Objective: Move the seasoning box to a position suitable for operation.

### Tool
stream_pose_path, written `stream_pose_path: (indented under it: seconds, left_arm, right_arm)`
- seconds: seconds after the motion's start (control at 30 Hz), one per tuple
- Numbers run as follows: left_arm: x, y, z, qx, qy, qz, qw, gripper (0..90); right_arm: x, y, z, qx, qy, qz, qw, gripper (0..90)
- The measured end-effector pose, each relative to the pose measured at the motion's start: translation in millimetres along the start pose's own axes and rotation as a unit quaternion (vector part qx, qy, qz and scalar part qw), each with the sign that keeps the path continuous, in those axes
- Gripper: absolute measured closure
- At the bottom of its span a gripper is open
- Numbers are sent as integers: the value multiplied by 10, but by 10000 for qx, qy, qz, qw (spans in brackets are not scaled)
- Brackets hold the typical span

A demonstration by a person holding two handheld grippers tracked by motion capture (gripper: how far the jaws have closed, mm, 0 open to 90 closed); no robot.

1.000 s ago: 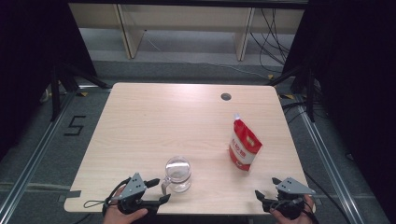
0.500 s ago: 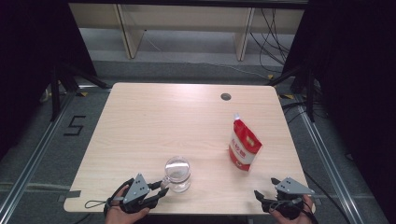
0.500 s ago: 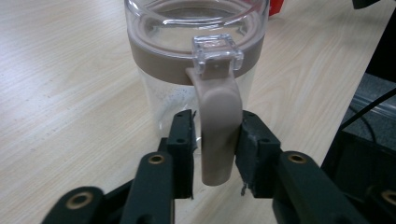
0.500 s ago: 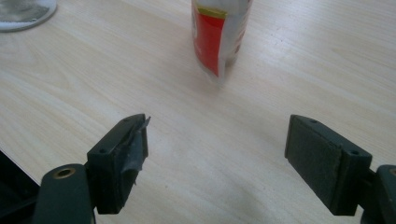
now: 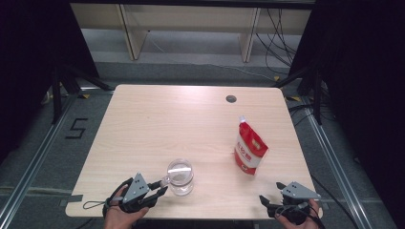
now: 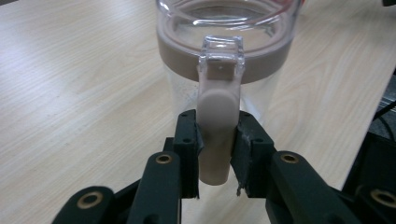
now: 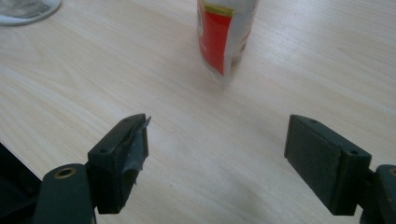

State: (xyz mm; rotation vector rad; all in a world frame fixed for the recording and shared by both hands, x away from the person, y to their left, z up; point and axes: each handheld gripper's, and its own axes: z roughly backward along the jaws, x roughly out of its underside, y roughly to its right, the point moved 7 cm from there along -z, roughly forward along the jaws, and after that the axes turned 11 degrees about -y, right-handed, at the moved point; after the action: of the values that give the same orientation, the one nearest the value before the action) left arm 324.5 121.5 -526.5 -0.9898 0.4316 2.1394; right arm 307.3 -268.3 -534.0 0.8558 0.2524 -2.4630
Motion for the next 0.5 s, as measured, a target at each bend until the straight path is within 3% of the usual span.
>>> stream_pose_path:
  seconds: [0.03,0.1,0.23,0.33,0.37,0.43,0.5]
  left_arm:
    - [3,-32,9,-37,-68,-51,10000,723]
    - [-6,-60,-8,-26,-39,68,10000,726]
    - [-38,-145,-52,-101,-50,-19,9999,733]
    - [-68,-175,-73,-199,-115,-201,9995,735]
    - [-83,-163,-94,-123,-67,-189,9997,736]
    - [-105,-138,-124,-58,-58,-159,9998,737]
    - [-138,-98,-163,1,-37,-174,9998,737]
  right_arm:
    - [-18,19,-12,-28,93,157,9998,227]
    - [-17,29,-4,35,91,160,9998,227]
    - [-7,22,-9,-111,-1,190,9998,228]
    - [-11,16,-8,-126,17,197,9997,229]
    - [-9,12,-8,-98,17,139,9999,229]
    - [-31,50,-17,58,161,265,9995,229]
    - [-15,28,-12,4,72,167,9998,229]
